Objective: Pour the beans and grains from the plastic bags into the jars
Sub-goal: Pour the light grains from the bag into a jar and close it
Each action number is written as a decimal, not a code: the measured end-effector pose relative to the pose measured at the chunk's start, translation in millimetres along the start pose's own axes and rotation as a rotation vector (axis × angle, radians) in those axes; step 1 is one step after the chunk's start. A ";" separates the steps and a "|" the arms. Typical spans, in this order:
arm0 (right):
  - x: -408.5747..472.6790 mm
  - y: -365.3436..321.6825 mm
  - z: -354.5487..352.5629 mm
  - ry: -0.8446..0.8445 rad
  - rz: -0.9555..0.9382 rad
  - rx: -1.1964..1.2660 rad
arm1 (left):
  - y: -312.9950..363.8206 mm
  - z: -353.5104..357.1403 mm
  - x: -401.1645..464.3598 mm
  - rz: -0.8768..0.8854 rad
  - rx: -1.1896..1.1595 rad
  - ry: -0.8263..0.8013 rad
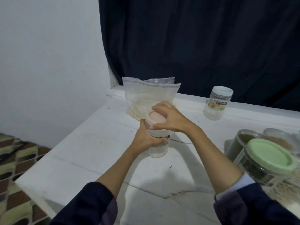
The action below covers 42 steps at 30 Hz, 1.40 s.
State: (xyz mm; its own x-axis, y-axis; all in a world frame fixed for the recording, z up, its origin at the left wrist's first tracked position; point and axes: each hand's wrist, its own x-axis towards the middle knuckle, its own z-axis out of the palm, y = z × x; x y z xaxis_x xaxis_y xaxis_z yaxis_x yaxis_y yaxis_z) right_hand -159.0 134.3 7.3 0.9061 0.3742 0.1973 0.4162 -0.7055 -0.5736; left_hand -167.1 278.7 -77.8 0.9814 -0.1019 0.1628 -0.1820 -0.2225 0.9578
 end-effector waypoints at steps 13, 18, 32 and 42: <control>-41.7 26.2 52.0 0.413 0.239 0.862 | -5.6 -2.0 -9.6 -0.028 -0.054 0.022; -42.5 16.6 41.9 0.404 0.290 0.844 | -5.9 -2.2 -11.0 -0.027 -0.040 0.012; -12.6 -28.5 13.6 0.132 -0.058 -0.024 | -11.1 -1.8 -17.9 -0.013 -0.034 0.025; -33.0 52.1 9.6 0.708 0.693 1.441 | -9.7 -0.6 -22.3 -0.019 -0.031 0.051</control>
State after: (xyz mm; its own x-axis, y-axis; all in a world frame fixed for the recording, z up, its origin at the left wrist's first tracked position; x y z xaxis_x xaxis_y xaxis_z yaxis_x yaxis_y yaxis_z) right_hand -167.9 91.0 -36.7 0.8909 -0.3275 -0.3147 -0.0665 0.5913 -0.8037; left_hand -187.2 283.7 -90.6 0.9866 -0.0483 0.1559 -0.1623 -0.1942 0.9674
